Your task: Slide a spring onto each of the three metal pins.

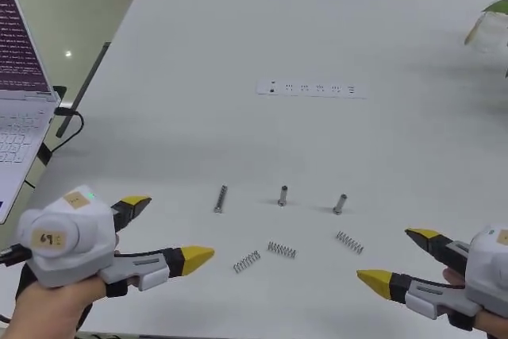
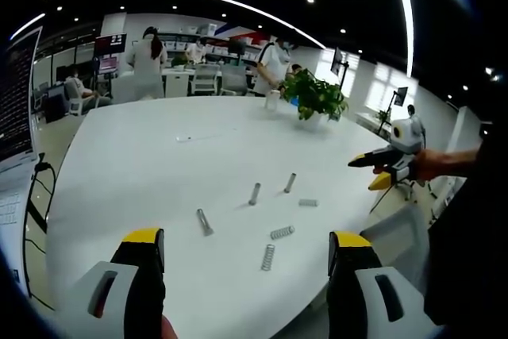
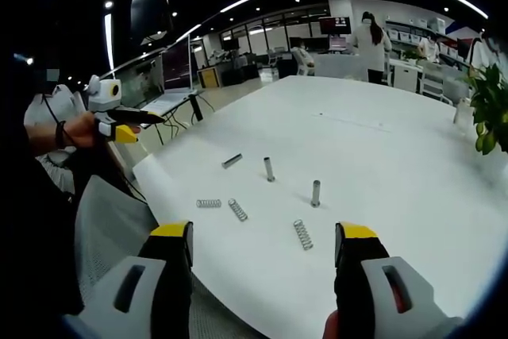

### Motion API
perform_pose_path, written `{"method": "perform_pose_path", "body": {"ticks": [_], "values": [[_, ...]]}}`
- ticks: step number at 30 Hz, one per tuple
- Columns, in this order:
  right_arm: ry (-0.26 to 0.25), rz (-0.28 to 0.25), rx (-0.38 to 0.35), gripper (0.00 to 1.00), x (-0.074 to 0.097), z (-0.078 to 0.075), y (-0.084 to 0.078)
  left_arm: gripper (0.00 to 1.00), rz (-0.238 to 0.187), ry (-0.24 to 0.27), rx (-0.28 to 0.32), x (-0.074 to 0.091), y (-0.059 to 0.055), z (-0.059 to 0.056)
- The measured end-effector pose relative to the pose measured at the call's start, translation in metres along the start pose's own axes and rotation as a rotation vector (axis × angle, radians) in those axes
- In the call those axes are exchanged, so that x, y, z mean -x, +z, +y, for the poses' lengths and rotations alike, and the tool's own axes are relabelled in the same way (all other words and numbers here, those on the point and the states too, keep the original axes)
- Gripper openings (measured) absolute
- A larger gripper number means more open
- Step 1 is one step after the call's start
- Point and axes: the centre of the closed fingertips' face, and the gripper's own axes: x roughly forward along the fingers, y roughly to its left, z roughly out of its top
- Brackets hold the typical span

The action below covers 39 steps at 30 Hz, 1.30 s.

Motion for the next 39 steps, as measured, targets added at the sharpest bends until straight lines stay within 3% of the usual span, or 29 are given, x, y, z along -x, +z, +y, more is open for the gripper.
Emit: {"method": "perform_pose_path", "body": {"ticks": [21,36,39], "values": [[-0.015,-0.002,-0.018,0.71,0.004,0.001,-0.005,0.80,0.000,-0.015,0.004,-0.019,0.009,0.019],[-0.029,0.001,-0.030,0.71,0.007,-0.003,-0.009,0.77,0.001,-0.016,0.010,-0.046,0.019,0.035],[-0.037,0.007,-0.032,0.70,0.007,-0.005,-0.010,0.76,0.020,-0.026,-0.001,-0.056,0.017,0.035]]}}
